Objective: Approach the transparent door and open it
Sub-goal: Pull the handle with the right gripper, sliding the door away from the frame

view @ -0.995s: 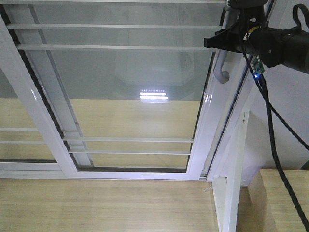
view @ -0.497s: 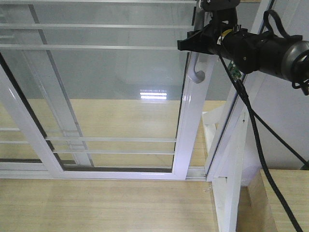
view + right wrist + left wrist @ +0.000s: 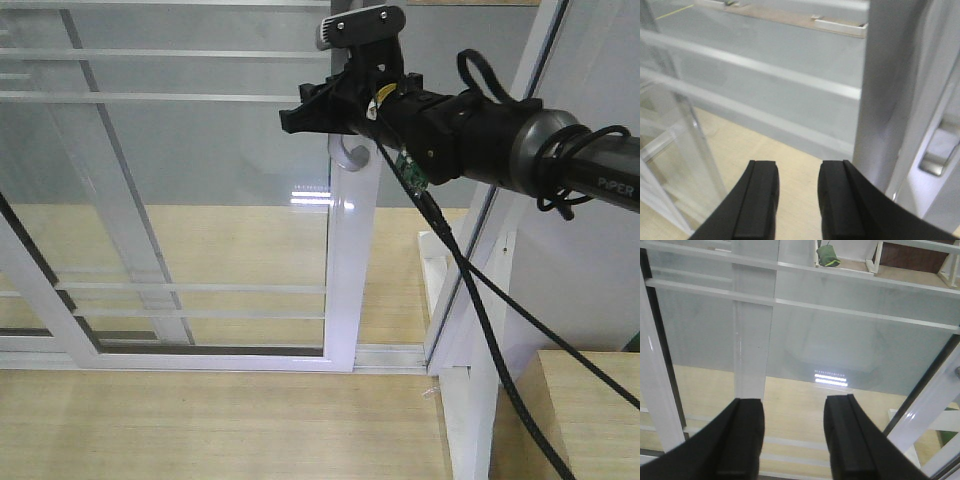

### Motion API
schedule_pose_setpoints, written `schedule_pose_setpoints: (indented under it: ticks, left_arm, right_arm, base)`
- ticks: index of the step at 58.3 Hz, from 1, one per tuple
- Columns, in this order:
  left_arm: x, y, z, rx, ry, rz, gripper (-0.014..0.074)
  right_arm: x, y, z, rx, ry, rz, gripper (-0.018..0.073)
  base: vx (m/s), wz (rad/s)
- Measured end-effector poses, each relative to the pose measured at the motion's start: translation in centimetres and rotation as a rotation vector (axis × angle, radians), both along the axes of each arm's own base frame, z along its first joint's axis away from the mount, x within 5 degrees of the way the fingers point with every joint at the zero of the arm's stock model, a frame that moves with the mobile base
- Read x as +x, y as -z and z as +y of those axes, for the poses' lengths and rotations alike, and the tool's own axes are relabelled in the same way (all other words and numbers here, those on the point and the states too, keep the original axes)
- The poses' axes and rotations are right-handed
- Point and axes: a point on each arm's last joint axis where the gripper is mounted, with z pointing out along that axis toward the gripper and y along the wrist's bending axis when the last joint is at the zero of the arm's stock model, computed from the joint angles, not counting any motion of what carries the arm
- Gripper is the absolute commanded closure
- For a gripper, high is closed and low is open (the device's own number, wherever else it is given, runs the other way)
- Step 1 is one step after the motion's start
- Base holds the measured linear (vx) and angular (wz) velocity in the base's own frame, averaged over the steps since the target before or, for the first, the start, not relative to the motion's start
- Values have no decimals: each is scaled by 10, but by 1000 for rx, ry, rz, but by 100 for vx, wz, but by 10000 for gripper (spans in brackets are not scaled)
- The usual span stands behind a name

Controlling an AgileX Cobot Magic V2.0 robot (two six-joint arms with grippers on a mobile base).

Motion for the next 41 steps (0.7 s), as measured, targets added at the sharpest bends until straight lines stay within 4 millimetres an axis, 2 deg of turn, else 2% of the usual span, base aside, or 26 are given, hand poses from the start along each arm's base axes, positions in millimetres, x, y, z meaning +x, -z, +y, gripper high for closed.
schedule_pose_setpoints:
  ticks: [8,26,33,41]
  left_arm:
    - [0,1,0,0,1,7,178]
    - [-1,2,0,-1,4,26,178]
    - [-1,2,0,-1,4,26,178]
    - [-1,2,0,6,7,26,178]
  right_arm:
    - [-7,7,16,-4,-39,7,270]
    - [-23,4,44,14,-114,-31,237]
    - [-25,3,42,-14,-114,0,237]
    - [-34,-11,23,-86,-107,16,237]
  base:
    - [0,0]
    - [0,0]
    - [0,0]
    - [0,0]
